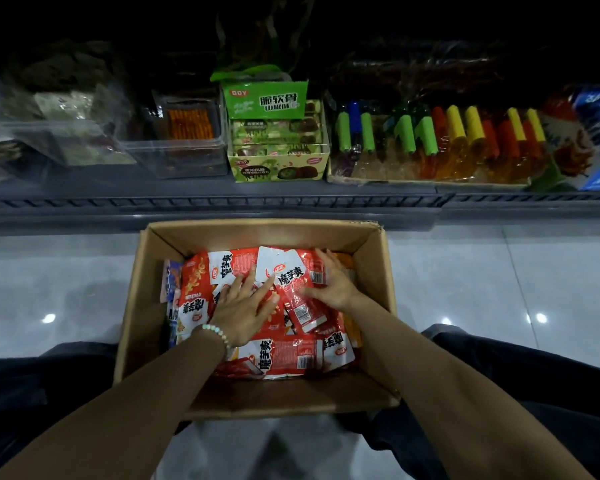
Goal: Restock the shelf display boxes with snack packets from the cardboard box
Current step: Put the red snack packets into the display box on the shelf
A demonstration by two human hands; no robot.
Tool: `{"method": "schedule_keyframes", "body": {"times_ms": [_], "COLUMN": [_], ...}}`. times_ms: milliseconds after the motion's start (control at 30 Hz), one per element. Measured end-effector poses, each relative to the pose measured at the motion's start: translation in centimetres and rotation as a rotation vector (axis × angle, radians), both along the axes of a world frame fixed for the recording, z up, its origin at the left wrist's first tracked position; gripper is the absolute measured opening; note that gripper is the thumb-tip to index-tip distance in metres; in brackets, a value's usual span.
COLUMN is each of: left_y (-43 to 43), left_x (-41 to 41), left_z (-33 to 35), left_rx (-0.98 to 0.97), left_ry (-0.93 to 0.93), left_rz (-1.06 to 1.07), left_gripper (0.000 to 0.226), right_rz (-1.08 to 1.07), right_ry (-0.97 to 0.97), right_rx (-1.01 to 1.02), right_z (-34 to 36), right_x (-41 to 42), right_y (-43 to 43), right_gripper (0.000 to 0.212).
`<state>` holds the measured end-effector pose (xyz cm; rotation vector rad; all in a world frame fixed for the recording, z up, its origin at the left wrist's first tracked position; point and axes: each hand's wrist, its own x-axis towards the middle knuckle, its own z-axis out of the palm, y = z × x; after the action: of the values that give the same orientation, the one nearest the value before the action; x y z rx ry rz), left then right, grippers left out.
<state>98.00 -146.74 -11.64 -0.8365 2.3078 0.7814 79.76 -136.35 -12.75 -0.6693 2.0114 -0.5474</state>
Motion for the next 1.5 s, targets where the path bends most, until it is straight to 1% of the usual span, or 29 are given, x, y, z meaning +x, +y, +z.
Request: {"method": "schedule_keyframes", "body": {"times_ms": [67,133,233,267,300,333,400,433,467,500,567,600,667,700,800,900,967,1000,1067,1100,1133,1200,1267,1300,1333,1400,1467,1500], "left_y": [-0.4,-0.7,-0.9,-0.8,-0.6,-0.4,-0.2,-0.2,-0.3,-0.3,-0.4,-0.4,-0.4,-0.3,-0.3,-0.3,-0.3,-0.4,-0.6,-0.5,-0.3,0.6,1.7,2.2,2.6,3.1,3.3,3.2], "left_x": [0.3,0.7,1.2,1.4,1.6,1.7,2.1,2.3,2.5,2.8,3.2,3.3,3.5,3.5,3.4,3.2,3.1,3.1,3.0,2.8,2.4,1.5,0.5,0.0,-0.4,-0.9,-1.1,-1.1], "left_z": [-0.1,-0.1,0.1,0.2,0.3,0.3,0.3,0.3,0.3,0.2,0.2,0.3,0.6,0.7,1.3,1.8,2.5,2.6,3.1,3.4,3.8,5.1,6.5,7.2,8.0,8.8,9.7,10.1], "left_rx": [0.022,0.058,0.078,0.071,0.062,0.055,0.051,0.051,0.052,0.054,0.074,0.089,0.119,0.127,0.152,0.206,0.215,0.214,0.222,0.223,0.221,0.263,0.372,0.453,0.527,0.654,0.687,0.679], "left_ry": [0.01,0.047,0.105,0.108,0.11,0.116,0.126,0.121,0.104,0.079,0.04,0.032,0.036,0.04,0.043,0.032,0.03,0.035,0.035,0.037,0.061,0.146,0.225,0.237,0.254,0.325,0.427,0.464], "left_rz": [-0.007,0.011,0.068,0.085,0.098,0.108,0.133,0.151,0.166,0.177,0.185,0.181,0.178,0.174,0.173,0.182,0.173,0.167,0.182,0.202,0.228,0.36,0.521,0.588,0.655,0.84,1.015,1.056], "left_gripper": [0.059,0.064,0.071,0.072,0.072,0.072,0.075,0.075,0.075,0.072,0.067,0.065,0.064,0.064,0.063,0.064,0.066,0.067,0.069,0.069,0.069,0.067,0.067,0.068,0.073,0.095,0.105,0.108], "right_rz": [0.033,0.056,0.047,0.048,0.022,-0.039,-0.208,-0.273,-0.312,-0.333,-0.32,-0.307,-0.312,-0.339,-0.42,-0.518,-0.545,-0.552,-0.544,-0.542,-0.546,-0.569,-0.551,-0.536,-0.514,-0.453,-0.394,-0.377], "right_ry": [0.004,0.072,0.174,0.17,0.119,0.019,-0.182,-0.253,-0.304,-0.352,-0.423,-0.461,-0.486,-0.511,-0.493,-0.431,-0.397,-0.398,-0.381,-0.39,-0.412,-0.459,-0.498,-0.529,-0.567,-0.617,-0.603,-0.582], "right_rx": [0.044,0.109,0.139,0.144,0.127,0.107,0.04,-0.002,-0.016,-0.027,0.014,0.058,0.134,0.142,0.076,0.012,0.017,0.02,-0.001,-0.02,-0.031,-0.08,-0.119,-0.131,-0.152,-0.203,-0.248,-0.269], "right_z": [-0.3,-0.4,-0.8,-1.1,-1.3,-1.3,-0.5,0.1,0.9,1.2,1.6,2.0,0.8,-0.4,-0.7,0.2,0.9,1.4,3.0,3.8,4.5,5.9,7.3,7.9,8.5,10.3,12.0,13.1], "right_x": [0.4,0.6,1.4,1.8,2.2,2.6,2.5,2.3,2.0,1.6,1.3,1.7,2.4,2.8,5.4,7.3,7.4,7.1,6.1,5.5,4.9,4.0,3.6,3.6,3.6,3.9,4.2,4.4], "right_y": [-0.5,-0.5,-0.3,-0.2,-0.2,-0.3,-0.4,-0.4,-0.3,-0.2,0.0,-0.1,-0.1,-0.2,-1.0,-1.5,-1.3,-1.0,0.0,0.7,1.5,3.2,4.5,4.9,5.1,5.0,4.4,4.1], "right_gripper": [0.105,0.105,0.093,0.086,0.078,0.07,0.049,0.039,0.033,0.032,0.042,0.054,0.093,0.102,0.081,0.085,0.081,0.072,0.044,0.035,0.031,0.034,0.037,0.039,0.041,0.041,0.043,0.046]}}
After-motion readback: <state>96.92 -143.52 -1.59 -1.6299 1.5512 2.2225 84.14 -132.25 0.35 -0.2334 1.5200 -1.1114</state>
